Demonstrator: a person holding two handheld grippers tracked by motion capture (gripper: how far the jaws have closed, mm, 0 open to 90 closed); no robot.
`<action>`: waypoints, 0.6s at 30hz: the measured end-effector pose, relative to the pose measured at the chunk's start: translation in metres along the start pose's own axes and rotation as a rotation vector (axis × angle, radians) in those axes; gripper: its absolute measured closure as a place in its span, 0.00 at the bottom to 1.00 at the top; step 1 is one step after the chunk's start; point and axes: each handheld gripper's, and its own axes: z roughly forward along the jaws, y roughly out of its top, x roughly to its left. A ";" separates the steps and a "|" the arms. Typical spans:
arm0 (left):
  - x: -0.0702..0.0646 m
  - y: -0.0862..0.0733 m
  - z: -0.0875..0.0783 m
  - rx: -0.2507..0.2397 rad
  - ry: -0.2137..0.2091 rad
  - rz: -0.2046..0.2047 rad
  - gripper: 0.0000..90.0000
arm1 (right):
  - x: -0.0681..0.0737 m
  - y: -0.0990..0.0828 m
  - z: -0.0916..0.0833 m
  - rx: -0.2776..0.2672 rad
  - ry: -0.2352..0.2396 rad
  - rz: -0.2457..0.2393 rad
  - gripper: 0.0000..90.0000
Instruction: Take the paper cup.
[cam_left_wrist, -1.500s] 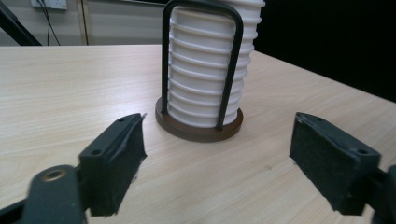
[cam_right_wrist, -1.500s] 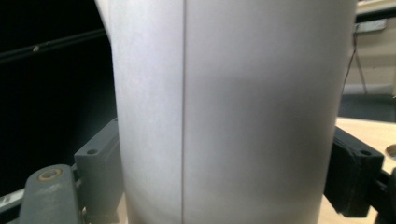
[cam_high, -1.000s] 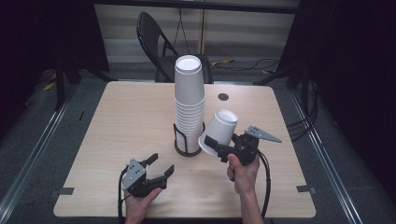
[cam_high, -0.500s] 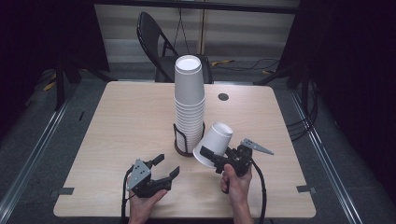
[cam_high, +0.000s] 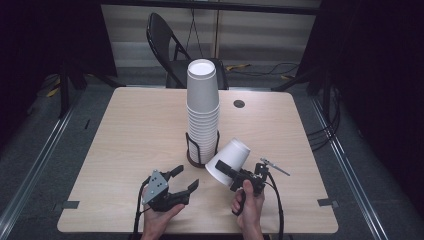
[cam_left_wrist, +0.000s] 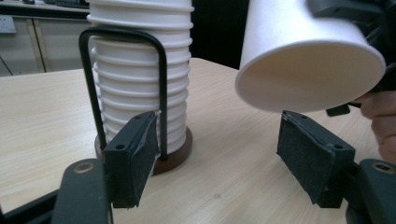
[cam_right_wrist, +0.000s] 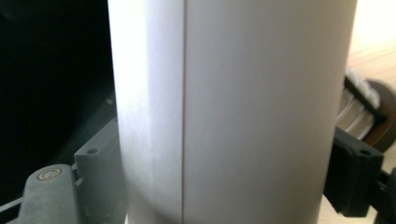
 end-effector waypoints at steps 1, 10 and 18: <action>-0.001 0.000 0.001 -0.002 -0.003 -0.004 0.32 | -0.004 -0.002 0.000 0.001 0.012 0.059 0.17; -0.008 0.000 0.011 -0.007 -0.004 0.047 0.43 | -0.007 -0.013 0.006 0.033 0.016 0.133 0.17; -0.015 0.000 0.020 -0.018 0.003 0.079 0.55 | -0.004 -0.027 0.012 0.065 0.038 0.169 0.17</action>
